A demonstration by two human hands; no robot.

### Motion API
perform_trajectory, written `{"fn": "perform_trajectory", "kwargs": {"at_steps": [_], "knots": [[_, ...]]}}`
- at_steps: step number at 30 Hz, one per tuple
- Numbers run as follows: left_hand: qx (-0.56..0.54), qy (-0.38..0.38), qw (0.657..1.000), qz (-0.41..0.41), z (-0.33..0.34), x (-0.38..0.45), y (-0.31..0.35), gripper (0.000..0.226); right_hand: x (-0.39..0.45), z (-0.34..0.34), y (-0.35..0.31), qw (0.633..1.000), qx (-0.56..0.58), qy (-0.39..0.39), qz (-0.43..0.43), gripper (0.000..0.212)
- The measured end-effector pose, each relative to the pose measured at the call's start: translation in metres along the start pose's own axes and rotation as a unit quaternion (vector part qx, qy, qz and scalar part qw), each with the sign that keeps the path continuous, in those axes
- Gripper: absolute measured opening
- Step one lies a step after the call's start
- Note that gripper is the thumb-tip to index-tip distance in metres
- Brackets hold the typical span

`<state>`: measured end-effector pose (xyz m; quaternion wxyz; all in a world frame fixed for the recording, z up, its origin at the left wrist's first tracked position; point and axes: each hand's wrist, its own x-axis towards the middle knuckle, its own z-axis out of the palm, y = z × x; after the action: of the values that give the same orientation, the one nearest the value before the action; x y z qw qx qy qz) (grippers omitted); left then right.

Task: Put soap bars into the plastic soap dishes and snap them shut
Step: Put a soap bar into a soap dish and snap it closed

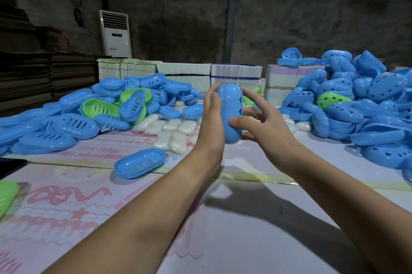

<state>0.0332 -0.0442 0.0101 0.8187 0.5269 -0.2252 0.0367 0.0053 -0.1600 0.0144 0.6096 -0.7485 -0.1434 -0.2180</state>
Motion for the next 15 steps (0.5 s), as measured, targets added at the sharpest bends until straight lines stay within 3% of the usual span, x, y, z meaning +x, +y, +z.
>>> {"fn": "perform_trajectory", "kwargs": {"at_steps": [10,15], "knots": [[-0.023,-0.017,1.000,0.010,0.000,-0.003,0.001,0.022,0.002,-0.007,0.002,0.999,0.017,-0.029,-0.006,0.066],[-0.002,-0.007,1.000,0.005,0.000,-0.004,0.001,0.021,0.004,-0.013,0.003,0.999,-0.003,-0.034,-0.011,0.072]]}}
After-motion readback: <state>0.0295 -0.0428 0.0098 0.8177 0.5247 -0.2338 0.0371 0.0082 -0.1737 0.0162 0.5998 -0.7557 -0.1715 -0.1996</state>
